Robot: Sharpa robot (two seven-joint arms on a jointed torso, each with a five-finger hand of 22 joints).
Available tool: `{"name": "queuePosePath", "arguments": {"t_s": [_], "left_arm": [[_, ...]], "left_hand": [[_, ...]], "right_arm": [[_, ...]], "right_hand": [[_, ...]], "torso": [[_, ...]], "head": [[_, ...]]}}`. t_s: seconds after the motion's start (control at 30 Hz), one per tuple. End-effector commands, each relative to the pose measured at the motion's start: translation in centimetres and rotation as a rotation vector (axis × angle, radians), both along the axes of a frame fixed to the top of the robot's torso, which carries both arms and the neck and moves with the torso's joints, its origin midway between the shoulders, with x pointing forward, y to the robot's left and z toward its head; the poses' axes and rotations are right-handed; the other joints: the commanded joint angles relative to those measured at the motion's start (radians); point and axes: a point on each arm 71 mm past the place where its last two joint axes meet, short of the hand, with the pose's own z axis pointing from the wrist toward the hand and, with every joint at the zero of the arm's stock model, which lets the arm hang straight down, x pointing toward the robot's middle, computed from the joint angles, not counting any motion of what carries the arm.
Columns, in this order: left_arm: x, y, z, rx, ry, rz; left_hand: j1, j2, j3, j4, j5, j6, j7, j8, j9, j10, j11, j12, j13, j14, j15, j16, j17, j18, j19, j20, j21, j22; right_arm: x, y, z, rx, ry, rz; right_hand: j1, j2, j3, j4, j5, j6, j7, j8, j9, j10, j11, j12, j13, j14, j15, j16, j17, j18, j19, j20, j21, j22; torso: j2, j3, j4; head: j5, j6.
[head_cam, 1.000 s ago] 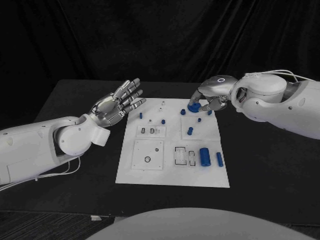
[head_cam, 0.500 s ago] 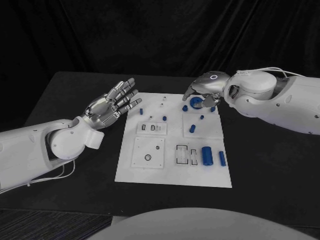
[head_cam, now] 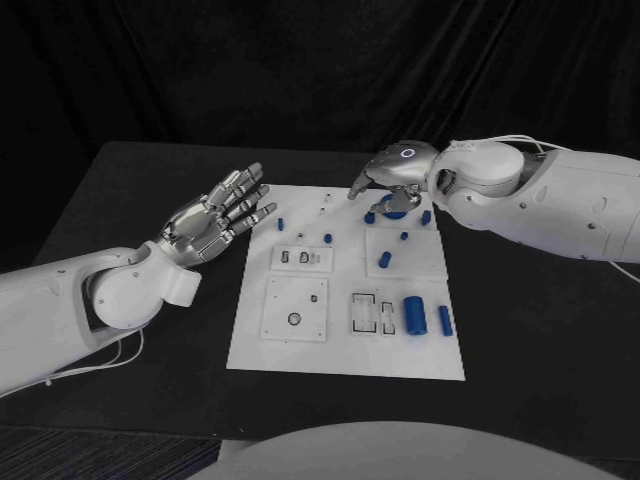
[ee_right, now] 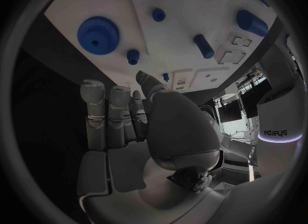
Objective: Assemble the parts on the task board
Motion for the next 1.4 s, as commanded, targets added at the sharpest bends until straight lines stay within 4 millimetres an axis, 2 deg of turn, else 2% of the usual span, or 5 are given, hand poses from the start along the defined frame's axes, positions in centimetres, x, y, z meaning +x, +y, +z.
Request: {"name": "queuePosePath", "arguments": {"t_s": [0.03,0.33,0.6,1.0,1.4], "left_arm": [[0.0,-0.3,0.2,-0.020,-0.013,-0.015],[0.1,-0.3,0.2,-0.018,-0.011,-0.017],[0.2,-0.2,0.1,-0.016,-0.011,-0.018],[0.3,-0.2,0.1,-0.014,-0.011,-0.018],[0.4,-0.2,0.1,-0.014,-0.011,-0.020]], "left_hand": [[0.011,-0.002,0.004,-0.001,0.006,0.002,0.003,0.005,0.001,0.001,0.009,0.005,0.001,-0.001,0.009,-0.004,-0.001,0.004,-0.001,0.009,-0.004,-0.002],[0.013,-0.002,0.008,-0.006,0.013,0.001,0.004,0.005,0.001,0.000,0.010,0.004,0.001,-0.001,0.010,-0.004,-0.001,0.005,-0.001,0.011,-0.004,-0.002],[0.015,-0.001,0.010,-0.008,0.016,0.000,0.004,0.005,0.001,0.000,0.010,0.004,0.001,-0.001,0.011,-0.004,-0.001,0.005,-0.001,0.012,-0.004,-0.002],[0.017,0.000,0.014,-0.012,0.023,-0.001,0.004,0.005,0.001,0.000,0.010,0.004,0.001,-0.001,0.013,-0.004,-0.001,0.005,-0.001,0.014,-0.004,-0.002],[0.019,0.000,0.018,-0.017,0.030,-0.001,0.004,0.006,0.001,-0.001,0.011,0.004,0.001,-0.001,0.014,-0.004,-0.001,0.005,-0.001,0.015,-0.004,-0.002]], "right_arm": [[0.0,0.1,-0.2,0.008,-0.020,0.023],[0.2,0.1,-0.7,-0.001,-0.008,0.021],[0.0,-0.1,-0.8,-0.004,0.002,0.031],[0.1,-0.5,-1.2,-0.020,0.021,0.014],[0.3,-0.9,-2.0,-0.029,0.035,-0.004]], "right_hand": [[-0.015,-0.001,0.002,0.008,-0.006,0.010,-0.001,0.009,0.003,0.015,0.001,0.008,0.002,0.009,-0.001,0.006,0.005,-0.020,0.011,-0.001,0.014,0.018],[-0.064,-0.023,-0.026,0.046,-0.069,0.032,0.000,0.020,0.011,0.023,0.002,0.008,0.000,0.018,0.000,0.012,0.007,-0.021,0.014,0.000,0.018,0.037],[-0.085,-0.027,-0.037,0.068,-0.060,0.047,0.007,0.027,0.017,0.034,0.004,0.014,0.003,0.028,0.000,0.024,0.021,-0.024,0.023,0.000,0.031,0.057],[-0.083,-0.013,-0.024,0.077,0.024,0.039,0.003,0.017,0.017,0.043,0.011,0.016,0.005,0.043,0.004,0.052,0.058,-0.030,0.040,0.003,0.054,0.096],[-0.063,-0.011,0.006,0.057,0.070,0.086,0.019,0.024,0.024,0.051,0.012,0.003,0.000,0.051,0.005,0.074,0.085,-0.034,0.049,0.004,0.072,0.126]], "torso": [[0.007,0.0011,0.0043],[0.007,0.0002,0.0057],[0.006,-0.0009,0.0061],[0.002,-0.0015,0.0021],[0.001,-0.0022,0.0027]], "head": [[0.000,0.003],[0.002,0.003],[0.004,-0.001],[0.005,-0.005],[0.005,-0.008]]}}
